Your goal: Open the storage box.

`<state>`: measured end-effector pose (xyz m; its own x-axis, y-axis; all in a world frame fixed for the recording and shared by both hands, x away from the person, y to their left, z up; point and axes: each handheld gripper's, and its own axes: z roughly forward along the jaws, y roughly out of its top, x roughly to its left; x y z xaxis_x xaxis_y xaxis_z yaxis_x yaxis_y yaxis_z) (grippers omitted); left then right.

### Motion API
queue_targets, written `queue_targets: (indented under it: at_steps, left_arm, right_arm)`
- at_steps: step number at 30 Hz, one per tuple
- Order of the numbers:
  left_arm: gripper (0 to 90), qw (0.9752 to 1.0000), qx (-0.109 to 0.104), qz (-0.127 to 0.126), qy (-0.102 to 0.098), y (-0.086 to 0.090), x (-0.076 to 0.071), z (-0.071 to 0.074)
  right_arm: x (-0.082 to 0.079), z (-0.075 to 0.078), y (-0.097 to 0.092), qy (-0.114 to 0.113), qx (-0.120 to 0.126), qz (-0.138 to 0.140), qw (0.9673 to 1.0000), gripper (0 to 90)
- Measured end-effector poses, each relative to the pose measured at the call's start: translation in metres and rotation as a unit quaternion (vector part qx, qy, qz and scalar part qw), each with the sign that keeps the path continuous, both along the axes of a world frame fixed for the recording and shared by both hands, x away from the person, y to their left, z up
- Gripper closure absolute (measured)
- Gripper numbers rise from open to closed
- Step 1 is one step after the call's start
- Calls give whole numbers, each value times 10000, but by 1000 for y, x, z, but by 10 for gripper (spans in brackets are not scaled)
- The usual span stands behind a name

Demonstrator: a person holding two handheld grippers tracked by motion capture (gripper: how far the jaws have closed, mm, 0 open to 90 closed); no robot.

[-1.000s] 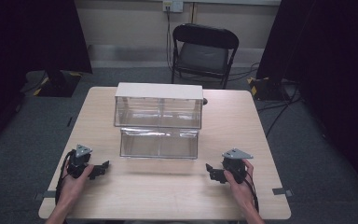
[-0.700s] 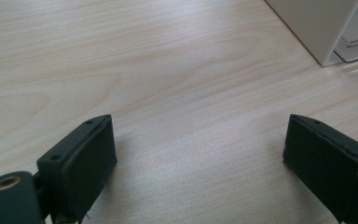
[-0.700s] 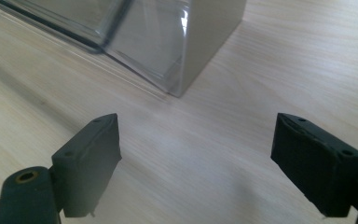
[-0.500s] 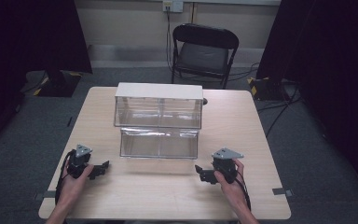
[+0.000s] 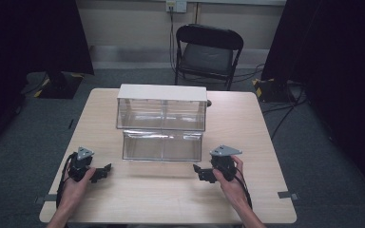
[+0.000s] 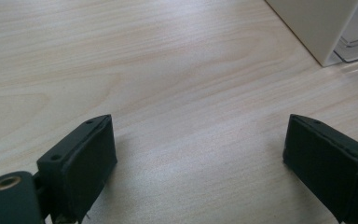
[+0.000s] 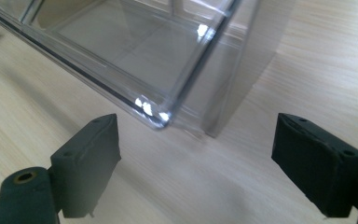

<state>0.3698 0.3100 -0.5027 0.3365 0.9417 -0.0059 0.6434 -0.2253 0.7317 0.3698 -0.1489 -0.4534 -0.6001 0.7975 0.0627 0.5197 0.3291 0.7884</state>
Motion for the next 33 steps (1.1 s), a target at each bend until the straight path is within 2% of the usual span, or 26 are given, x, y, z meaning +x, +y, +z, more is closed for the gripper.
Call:
queue_targets:
  at_steps: [4, 8, 11, 12, 17, 33]
  left_arm:
    - [88, 10000, -2, 0, 0, 0, 0, 0]
    - [88, 10000, -1, 0, 0, 0, 0, 0]
    - [88, 10000, -2, -1, 0, 0, 0, 0]
    - [88, 10000, -3, -3, 0, 0, 0, 0]
    - [86, 10000, -8, -31, -1, 0, 0, 0]
    - [82, 10000, 14, -40, -1, 1, 1, 0]
  right_arm:
    - [5, -4, 12, 30, -104, 102, 9999, 141]
    - [12, -7, 17, 39, -18, 67, 10000, 138]
    - [16, -8, 18, 75, -47, 112, 9999, 129]
    - [16, -9, 20, 53, -101, 99, 9999, 129]
    - [17, -11, 20, 85, 28, 145, 9999, 129]
    - [13, -8, 24, -1, 202, 185, 9996, 130]
